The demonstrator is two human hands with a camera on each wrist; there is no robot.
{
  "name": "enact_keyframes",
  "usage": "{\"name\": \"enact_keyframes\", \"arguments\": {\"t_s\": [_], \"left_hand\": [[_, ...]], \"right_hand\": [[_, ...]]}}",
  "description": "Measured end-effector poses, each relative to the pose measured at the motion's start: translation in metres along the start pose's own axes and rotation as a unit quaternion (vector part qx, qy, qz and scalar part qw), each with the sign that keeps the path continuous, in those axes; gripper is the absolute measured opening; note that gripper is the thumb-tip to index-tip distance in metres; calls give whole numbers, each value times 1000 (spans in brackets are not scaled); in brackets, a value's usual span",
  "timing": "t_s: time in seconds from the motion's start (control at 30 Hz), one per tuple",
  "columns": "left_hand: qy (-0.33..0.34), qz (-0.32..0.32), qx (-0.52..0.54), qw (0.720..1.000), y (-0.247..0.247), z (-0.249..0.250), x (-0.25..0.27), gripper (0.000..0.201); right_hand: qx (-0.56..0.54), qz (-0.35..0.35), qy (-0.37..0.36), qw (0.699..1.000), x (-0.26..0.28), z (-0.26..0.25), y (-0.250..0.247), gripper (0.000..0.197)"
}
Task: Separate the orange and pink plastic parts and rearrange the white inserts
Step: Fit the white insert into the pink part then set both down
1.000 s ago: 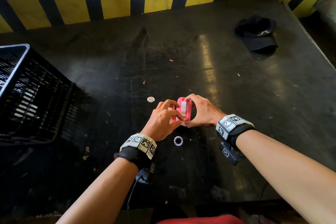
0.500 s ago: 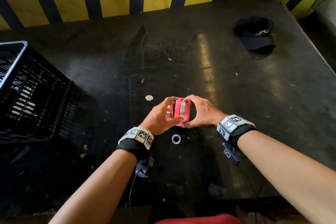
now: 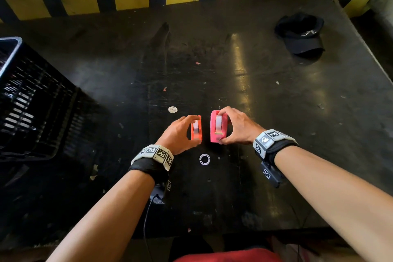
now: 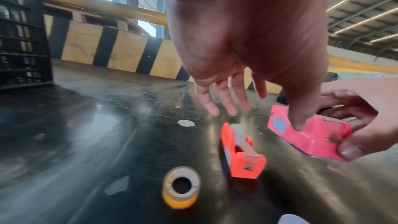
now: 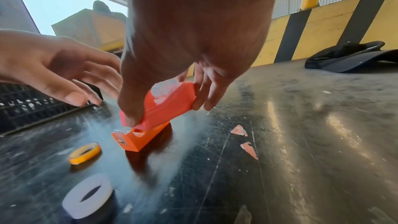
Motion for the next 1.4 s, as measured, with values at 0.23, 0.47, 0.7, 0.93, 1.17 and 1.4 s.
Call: {"name": "enact_keyframes", "arguments": {"t_s": [0.23, 0.47, 0.7, 0.93, 1.17, 1.4], "left_hand": [[-95, -36, -51, 993, 0, -60, 19, 59], [-129, -66, -36, 989, 17, -90, 38, 56], [-134, -90, -44, 986, 23, -92, 41, 62], [-110, -118, -106, 981, 36, -89, 48, 55], [-91, -101, -96, 986, 31, -89, 57, 48], [-94, -40, -97, 990, -18, -100, 41, 46]], "right_hand": [[26, -2, 43, 999, -27, 16, 21, 116], [57, -7, 79, 995, -33, 25, 40, 127], [148, 118, -1, 982, 8, -29, 32, 110], [192, 62, -116, 972, 42, -67, 106, 35], [174, -11, -51, 983, 47, -51, 125, 35], [149, 39, -123, 980, 17, -112, 95, 36]]}}
Point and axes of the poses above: each hand's wrist, its own x-axis away from the middle knuckle, its own y-axis out of the palm, z = x × y, the point moved 10 cm from there along -x, towards the middle knuckle, and after that the axes turned 11 degrees about y, right-handed, at the moved point
